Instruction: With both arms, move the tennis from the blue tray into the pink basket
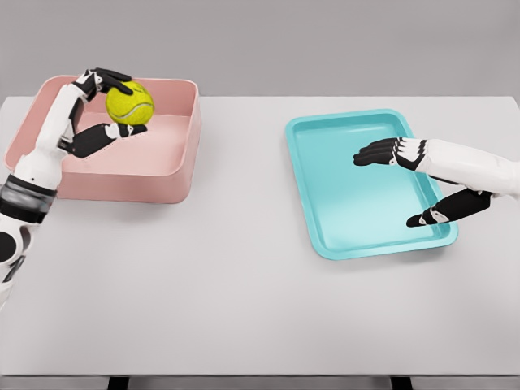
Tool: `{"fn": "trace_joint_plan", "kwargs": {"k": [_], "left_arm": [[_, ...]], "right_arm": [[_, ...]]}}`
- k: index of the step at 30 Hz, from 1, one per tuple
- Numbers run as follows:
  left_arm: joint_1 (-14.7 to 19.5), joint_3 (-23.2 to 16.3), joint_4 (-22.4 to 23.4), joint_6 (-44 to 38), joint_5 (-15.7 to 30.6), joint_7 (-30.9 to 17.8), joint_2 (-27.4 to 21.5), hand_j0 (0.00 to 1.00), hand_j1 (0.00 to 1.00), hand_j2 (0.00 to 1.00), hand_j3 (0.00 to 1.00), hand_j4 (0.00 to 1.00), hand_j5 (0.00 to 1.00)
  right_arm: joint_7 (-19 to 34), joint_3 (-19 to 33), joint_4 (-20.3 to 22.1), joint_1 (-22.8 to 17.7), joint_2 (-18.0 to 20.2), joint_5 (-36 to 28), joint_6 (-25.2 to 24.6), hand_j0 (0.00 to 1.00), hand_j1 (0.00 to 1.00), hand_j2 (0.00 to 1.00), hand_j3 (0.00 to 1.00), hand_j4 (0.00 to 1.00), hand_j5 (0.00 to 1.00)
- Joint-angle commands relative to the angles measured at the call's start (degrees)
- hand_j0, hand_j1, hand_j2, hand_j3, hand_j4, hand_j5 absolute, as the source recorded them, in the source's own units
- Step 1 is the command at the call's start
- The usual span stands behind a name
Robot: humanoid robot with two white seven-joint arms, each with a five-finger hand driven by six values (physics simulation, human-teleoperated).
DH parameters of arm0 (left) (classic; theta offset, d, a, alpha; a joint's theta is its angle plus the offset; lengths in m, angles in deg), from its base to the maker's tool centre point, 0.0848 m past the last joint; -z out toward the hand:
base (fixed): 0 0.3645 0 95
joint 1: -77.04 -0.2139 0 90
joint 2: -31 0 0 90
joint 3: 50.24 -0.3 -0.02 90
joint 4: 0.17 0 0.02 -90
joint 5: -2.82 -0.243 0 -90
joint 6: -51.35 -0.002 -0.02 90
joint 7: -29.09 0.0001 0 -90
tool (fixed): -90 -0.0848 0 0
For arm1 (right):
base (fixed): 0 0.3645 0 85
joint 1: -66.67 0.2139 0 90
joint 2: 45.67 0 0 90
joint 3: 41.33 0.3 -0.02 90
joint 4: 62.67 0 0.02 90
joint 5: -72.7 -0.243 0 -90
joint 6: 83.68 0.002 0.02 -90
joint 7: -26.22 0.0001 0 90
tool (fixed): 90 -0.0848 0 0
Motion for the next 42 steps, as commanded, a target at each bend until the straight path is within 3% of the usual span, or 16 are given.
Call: {"fn": "trace_joint_plan", "kwargs": {"k": [1,3,11,12,13,15,17,23,27,31,33,37,42], "left_arm": [[0.09,-0.16,4.32,-1.27,1.09,0.06,0.07,0.39,0.39,0.39,0.39,0.39,0.39],[1.24,-0.42,7.05,-2.06,1.18,0.06,0.24,0.39,0.39,0.39,0.39,0.39,0.39],[2.38,-0.42,10.47,-2.94,1.89,0.06,0.33,0.41,0.41,0.41,0.41,0.41,0.41],[2.47,-0.42,10.48,-2.85,1.8,0.06,0.33,0.55,0.55,0.55,0.55,0.55,0.55],[2.47,-0.34,10.48,-2.85,1.89,0.06,0.24,0.75,0.75,0.75,0.75,0.75,0.75],[2.47,-0.16,10.48,-2.68,1.8,0.15,0.24,0.91,0.91,0.91,0.91,0.91,0.91],[2.47,-0.16,10.3,-2.5,1.27,0.15,0.24,1.0,1.0,1.0,1.0,1.0,1.0],[2.38,0.02,9.6,-0.83,1.45,0.23,0.07,1.0,1.0,1.0,1.0,1.0,1.0],[1.59,-0.6,7.31,12.69,1.27,-0.03,-0.81,1.0,1.0,1.0,1.0,1.0,1.0],[-2.63,-2.44,3.8,13.52,0.74,-0.21,-10.83,1.0,1.0,1.0,1.0,1.0,1.0],[-3.16,-3.24,3.88,13.52,-0.31,-2.31,-13.82,1.0,1.0,1.0,1.0,1.0,1.0],[-3.6,-3.24,4.06,13.52,-5.58,-3.98,-16.11,1.0,1.0,1.0,1.0,1.0,1.0],[-4.65,-3.24,3.97,13.52,-6.81,-3.9,-16.19,1.0,1.0,1.0,1.0,1.0,1.0]], "right_arm": [[-0.03,0.02,0.0,0.0,0.13,-0.46,-0.18,1.0,1.0,1.0,1.0,1.0,1.0],[-0.03,0.02,0.0,0.0,0.04,-0.46,-0.18,1.0,1.0,1.0,1.0,1.0,1.0],[-0.03,-0.25,0.0,0.0,-0.05,-0.46,-0.18,1.0,1.0,1.0,1.0,1.0,1.0],[-0.03,-0.25,0.0,0.0,-0.05,-0.46,-0.18,1.0,1.0,1.0,1.0,1.0,1.0],[-0.03,-0.25,0.0,0.0,-0.05,-0.46,-0.18,1.0,1.0,1.0,1.0,1.0,1.0],[-0.03,-0.25,0.0,0.0,-0.05,-0.46,-0.18,1.0,1.0,1.0,1.0,1.0,1.0],[-0.03,-0.25,0.0,0.0,-0.05,-0.46,-0.18,1.0,1.0,1.0,1.0,1.0,1.0],[-0.03,-0.34,0.0,0.0,-0.05,-0.46,-0.18,1.0,1.0,1.0,1.0,1.0,1.0],[-0.03,-0.34,-0.09,-0.09,-0.13,-0.46,-0.18,1.0,1.0,1.0,1.0,1.0,1.0],[-0.03,-0.34,-0.27,-0.7,-0.13,-0.46,-0.18,1.0,1.0,1.0,1.0,1.0,1.0],[-0.03,-0.25,-0.35,-0.7,-0.13,-0.46,-0.18,1.0,1.0,1.0,1.0,1.0,1.0],[-0.03,-0.16,-0.35,-0.7,-0.13,-0.46,-0.18,1.0,1.0,1.0,1.0,1.0,1.0],[-0.03,0.02,-0.35,-0.7,-0.22,-0.46,-0.18,1.0,1.0,1.0,1.0,1.0,1.0]]}}
